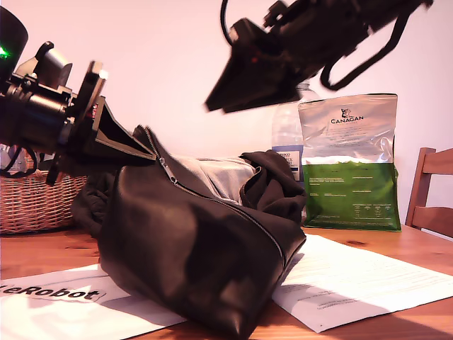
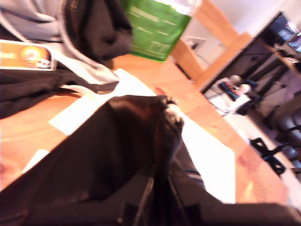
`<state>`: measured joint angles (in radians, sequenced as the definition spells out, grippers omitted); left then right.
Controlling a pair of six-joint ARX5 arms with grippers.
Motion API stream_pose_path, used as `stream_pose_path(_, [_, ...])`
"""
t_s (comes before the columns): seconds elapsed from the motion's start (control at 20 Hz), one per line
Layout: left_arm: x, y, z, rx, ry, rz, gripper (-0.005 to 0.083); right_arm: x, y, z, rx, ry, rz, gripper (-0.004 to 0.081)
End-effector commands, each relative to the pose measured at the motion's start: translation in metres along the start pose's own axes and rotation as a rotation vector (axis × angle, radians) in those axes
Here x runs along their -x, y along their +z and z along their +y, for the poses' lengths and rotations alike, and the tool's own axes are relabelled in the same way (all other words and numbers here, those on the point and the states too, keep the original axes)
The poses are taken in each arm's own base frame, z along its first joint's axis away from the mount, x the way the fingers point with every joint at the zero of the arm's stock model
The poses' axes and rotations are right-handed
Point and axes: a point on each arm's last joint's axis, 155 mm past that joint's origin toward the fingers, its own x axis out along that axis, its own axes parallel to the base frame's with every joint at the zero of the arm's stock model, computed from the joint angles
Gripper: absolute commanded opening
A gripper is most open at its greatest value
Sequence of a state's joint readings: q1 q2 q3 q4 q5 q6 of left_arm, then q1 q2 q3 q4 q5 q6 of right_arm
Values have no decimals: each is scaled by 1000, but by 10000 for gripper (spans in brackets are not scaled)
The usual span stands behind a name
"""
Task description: Open the zipper in the zip bag in front of you
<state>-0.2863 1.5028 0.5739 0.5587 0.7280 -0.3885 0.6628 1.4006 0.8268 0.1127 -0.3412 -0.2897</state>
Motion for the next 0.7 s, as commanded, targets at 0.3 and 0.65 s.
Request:
stream_pose_path(0.3, [0,0,-11,-2,-55,7,-25,-29,-8,-1,-2,23,-33,282])
stream_pose_path(0.65, [0,-1,-14,-4,-73,13,-25,-55,-5,-1,-71,82,-41,281])
